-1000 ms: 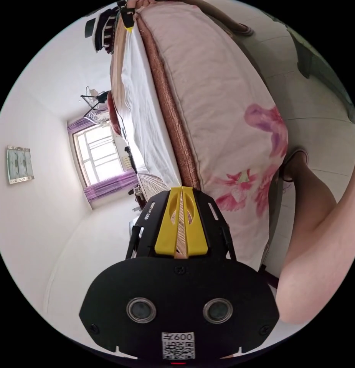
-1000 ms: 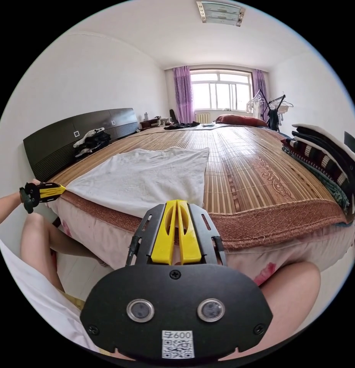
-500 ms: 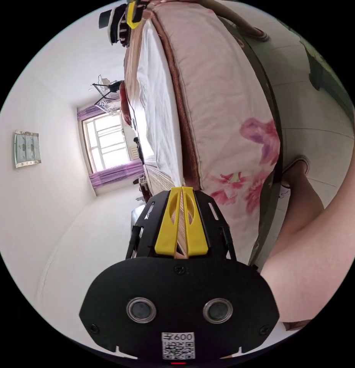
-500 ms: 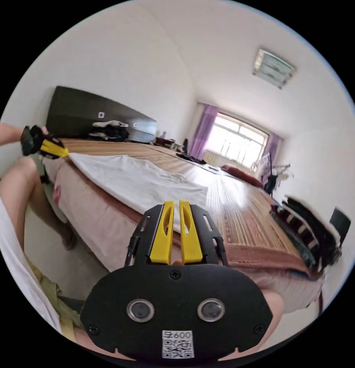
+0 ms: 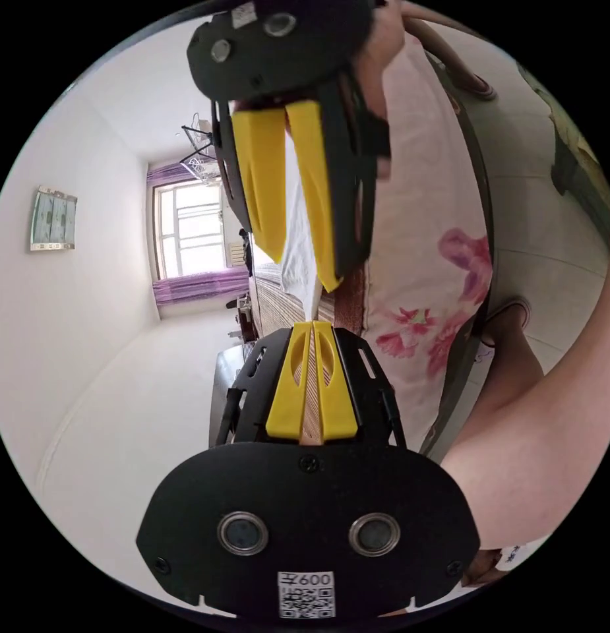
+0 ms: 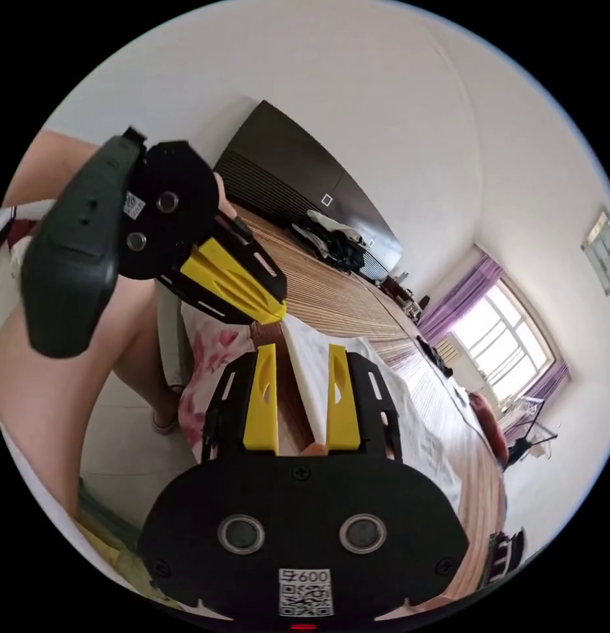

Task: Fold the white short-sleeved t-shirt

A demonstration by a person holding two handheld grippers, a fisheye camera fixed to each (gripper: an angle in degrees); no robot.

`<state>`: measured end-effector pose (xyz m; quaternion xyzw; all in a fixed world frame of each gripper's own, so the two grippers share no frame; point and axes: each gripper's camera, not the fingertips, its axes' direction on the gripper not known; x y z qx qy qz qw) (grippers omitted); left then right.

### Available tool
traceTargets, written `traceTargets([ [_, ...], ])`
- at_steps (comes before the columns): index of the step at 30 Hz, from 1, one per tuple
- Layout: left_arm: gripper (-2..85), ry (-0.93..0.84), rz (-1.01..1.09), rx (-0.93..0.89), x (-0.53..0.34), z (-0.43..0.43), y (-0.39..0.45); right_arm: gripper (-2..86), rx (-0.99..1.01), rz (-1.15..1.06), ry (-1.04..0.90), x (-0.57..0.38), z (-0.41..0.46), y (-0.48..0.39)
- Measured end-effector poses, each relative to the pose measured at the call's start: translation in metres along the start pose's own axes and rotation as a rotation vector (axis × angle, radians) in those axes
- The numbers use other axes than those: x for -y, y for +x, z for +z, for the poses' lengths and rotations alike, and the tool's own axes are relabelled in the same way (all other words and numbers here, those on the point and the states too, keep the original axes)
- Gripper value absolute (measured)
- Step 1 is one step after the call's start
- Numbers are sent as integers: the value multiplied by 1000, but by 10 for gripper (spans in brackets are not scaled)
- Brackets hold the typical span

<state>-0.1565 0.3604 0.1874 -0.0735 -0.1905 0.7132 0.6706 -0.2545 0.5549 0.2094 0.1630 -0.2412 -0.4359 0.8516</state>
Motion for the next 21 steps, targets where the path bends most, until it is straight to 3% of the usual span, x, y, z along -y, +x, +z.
traceTargets([
  [6,17,26,-38,-2,-19,5,10,27,45,-23,-66,-2,30,-19],
  [10,25,20,-61,27,-25,8,19,0,-60,-125,-77,-3,38,-48],
  [13,41,-54,-57,87,-27,11,37,-6,-35,-129,-88,-1,44,-56],
  [15,67,-63,-119,34,-27,9,44,-8,-32,-108,-83,2,45,-58],
  [21,103,2,-129,70,-17,5,57,-9,-67,-148,-80,12,51,-72],
])
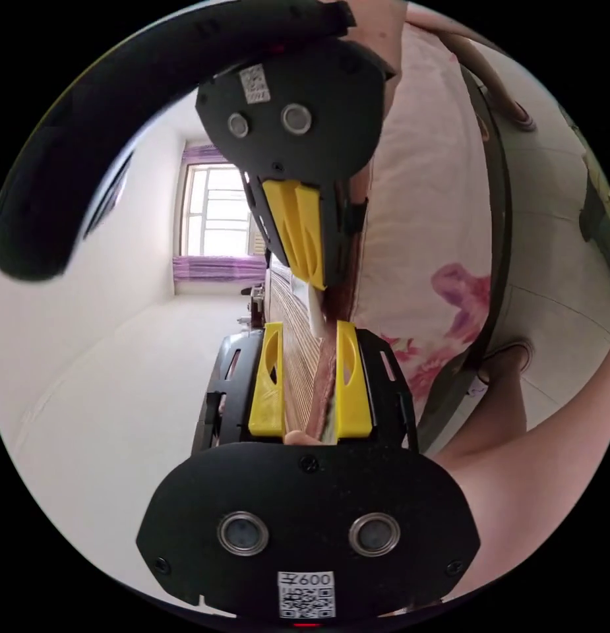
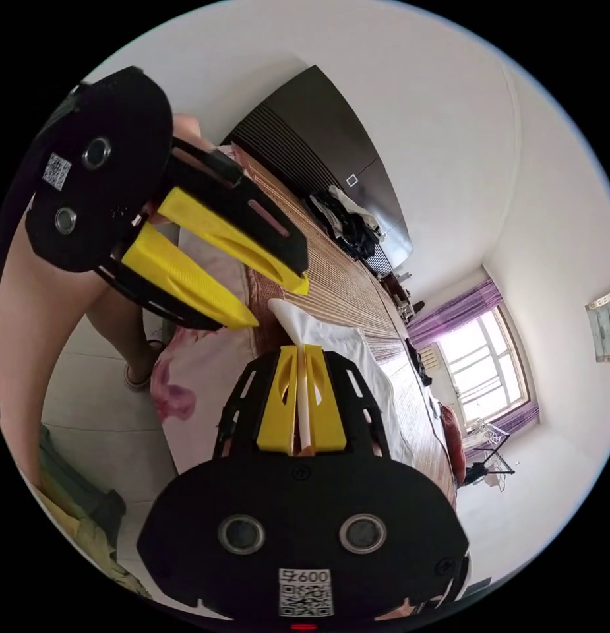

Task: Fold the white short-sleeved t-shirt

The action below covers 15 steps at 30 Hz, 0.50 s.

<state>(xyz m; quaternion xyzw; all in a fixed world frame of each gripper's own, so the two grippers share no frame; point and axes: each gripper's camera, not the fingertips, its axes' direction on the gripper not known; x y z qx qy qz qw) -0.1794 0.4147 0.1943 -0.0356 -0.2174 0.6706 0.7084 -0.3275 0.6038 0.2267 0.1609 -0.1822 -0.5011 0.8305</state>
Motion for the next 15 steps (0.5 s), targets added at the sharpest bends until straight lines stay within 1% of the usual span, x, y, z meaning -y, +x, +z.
traceTargets([
  [2,100,19,-33,-43,2,8,-1,-9,-24,-35,-7,8,2,-7],
  [3,98,22,-54,-31,1,15,0,-9,-22,-39,-8,10,3,-8],
  [5,94,6,-52,-1,1,25,0,-9,-27,-33,-2,17,2,-9],
  [8,78,6,-30,-39,2,34,3,-9,-15,-21,1,24,3,-10],
  [12,25,14,90,76,-1,29,18,-9,-52,-43,7,33,2,-17],
  [15,16,29,77,97,-6,21,18,-9,-122,-37,-103,43,18,-24],
])
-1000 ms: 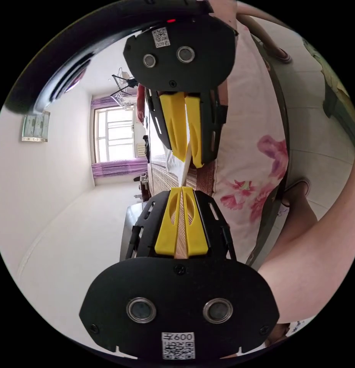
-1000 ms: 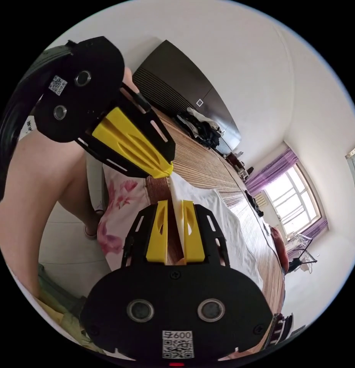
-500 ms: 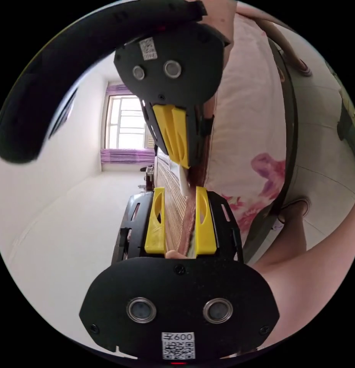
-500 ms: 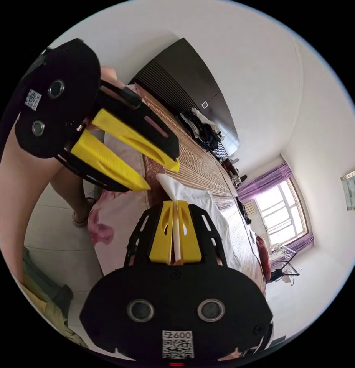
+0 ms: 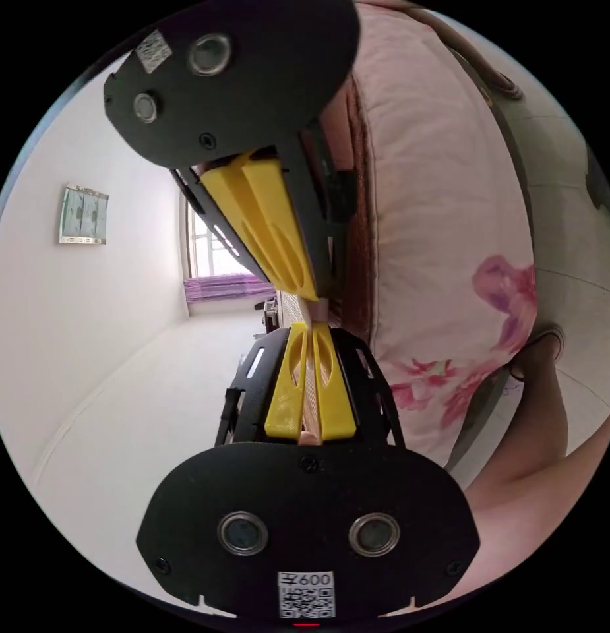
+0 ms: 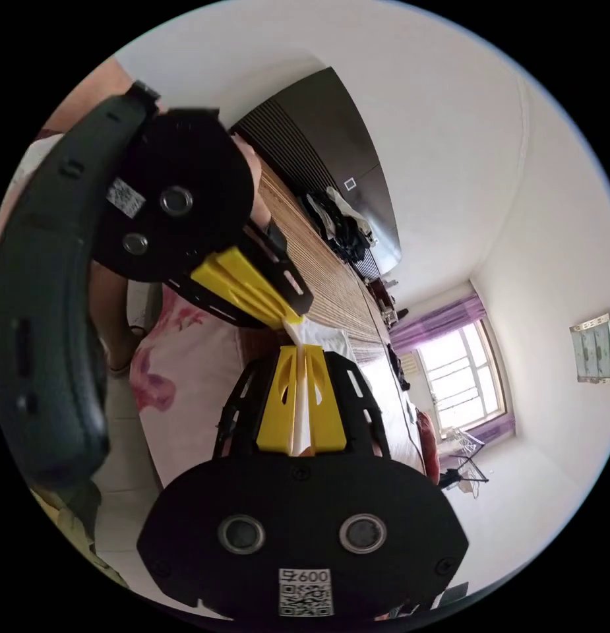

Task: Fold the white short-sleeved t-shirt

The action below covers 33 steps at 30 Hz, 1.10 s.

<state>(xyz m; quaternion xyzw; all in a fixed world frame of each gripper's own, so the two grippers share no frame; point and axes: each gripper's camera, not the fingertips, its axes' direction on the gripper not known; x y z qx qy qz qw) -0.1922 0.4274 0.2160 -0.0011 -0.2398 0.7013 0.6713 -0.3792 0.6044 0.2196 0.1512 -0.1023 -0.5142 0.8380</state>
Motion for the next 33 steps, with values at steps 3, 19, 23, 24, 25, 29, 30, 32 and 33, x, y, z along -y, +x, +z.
traceTargets([
  [3,13,13,-12,17,-7,-7,2,-8,-26,-11,-130,6,17,-3],
  [19,13,-55,-62,-3,-36,-31,-2,-8,-177,-236,-358,-159,-43,64],
  [23,13,-70,-56,-28,-34,-39,-7,-8,-177,-204,-422,-179,-67,88],
  [24,13,-75,-61,-41,-33,-42,-9,-8,-175,-195,-419,-180,-71,91],
  [25,13,-78,-67,-48,-32,-44,-10,-8,-170,-183,-408,-182,-80,95],
  [29,13,-107,-122,-99,-29,-64,-28,-8,-162,-159,-371,-172,-114,108],
  [30,13,-127,-143,-104,-28,-73,-39,-8,-169,-161,-360,-170,-121,111],
  [32,12,-144,-194,-102,-28,-92,-65,-8,-211,-137,-323,-161,-160,135],
  [33,12,-149,-230,-83,-29,-108,-86,-8,-217,-126,-316,-159,-171,144],
])
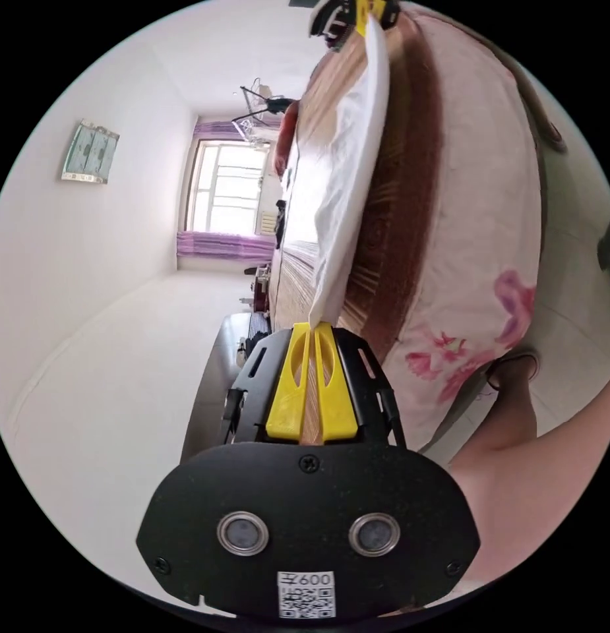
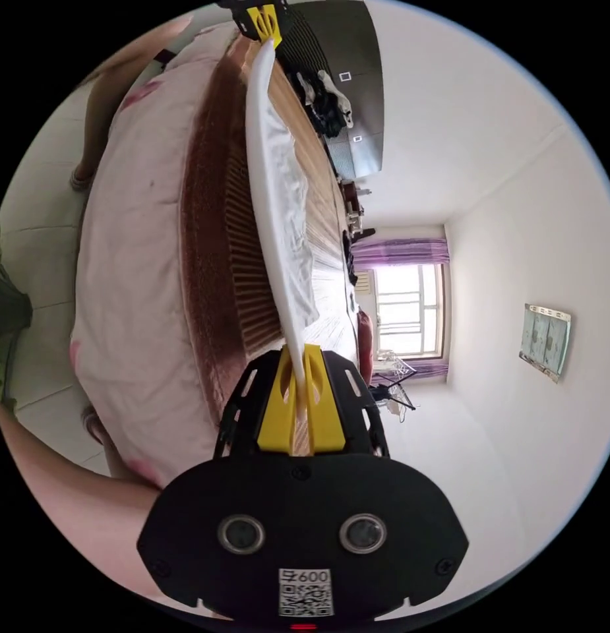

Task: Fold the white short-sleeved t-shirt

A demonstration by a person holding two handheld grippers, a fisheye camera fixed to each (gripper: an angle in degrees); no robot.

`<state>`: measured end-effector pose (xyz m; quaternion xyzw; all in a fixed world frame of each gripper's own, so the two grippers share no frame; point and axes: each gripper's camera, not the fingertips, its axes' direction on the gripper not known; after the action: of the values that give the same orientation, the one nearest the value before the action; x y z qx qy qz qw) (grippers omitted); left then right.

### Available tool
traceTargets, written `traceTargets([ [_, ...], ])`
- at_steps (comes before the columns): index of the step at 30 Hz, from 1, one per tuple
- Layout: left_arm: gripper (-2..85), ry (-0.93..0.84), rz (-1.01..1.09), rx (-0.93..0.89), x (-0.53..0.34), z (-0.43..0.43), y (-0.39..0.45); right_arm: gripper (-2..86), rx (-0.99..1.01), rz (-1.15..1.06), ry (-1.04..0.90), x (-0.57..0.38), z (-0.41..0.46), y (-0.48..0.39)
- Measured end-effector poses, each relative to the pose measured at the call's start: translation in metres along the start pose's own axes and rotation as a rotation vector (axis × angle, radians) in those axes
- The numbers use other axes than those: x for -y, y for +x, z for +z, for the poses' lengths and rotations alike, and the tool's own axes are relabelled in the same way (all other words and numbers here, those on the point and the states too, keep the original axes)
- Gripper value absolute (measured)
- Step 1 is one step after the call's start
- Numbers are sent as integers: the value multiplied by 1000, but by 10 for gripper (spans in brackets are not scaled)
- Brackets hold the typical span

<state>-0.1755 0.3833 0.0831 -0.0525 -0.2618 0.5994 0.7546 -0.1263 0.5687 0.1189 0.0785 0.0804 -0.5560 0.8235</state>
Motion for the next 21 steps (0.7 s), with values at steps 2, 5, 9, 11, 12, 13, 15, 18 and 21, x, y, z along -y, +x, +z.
traceTargets([
  [2,12,-6,-24,46,4,-32,-31,-8,-13,68,27,-10,-47,57],
  [5,12,-2,-46,158,14,-96,-88,-8,-32,146,44,-22,-111,135],
  [9,14,44,-118,256,29,-162,-157,-8,-99,188,44,-31,-161,203],
  [11,14,41,-121,273,41,-164,-169,-8,-103,184,32,-29,-164,231],
  [12,14,44,-126,266,48,-160,-173,-8,-104,182,28,-28,-162,235],
  [13,14,49,-119,253,56,-151,-174,-8,-115,186,26,-27,-152,244],
  [15,14,68,-138,233,67,-135,-177,-8,-130,207,20,-25,-131,256],
  [18,14,62,-130,284,89,-114,-177,-8,-121,281,13,-20,-94,283],
  [21,13,46,-155,284,110,-110,-194,-8,-124,344,4,-16,-75,316],
])
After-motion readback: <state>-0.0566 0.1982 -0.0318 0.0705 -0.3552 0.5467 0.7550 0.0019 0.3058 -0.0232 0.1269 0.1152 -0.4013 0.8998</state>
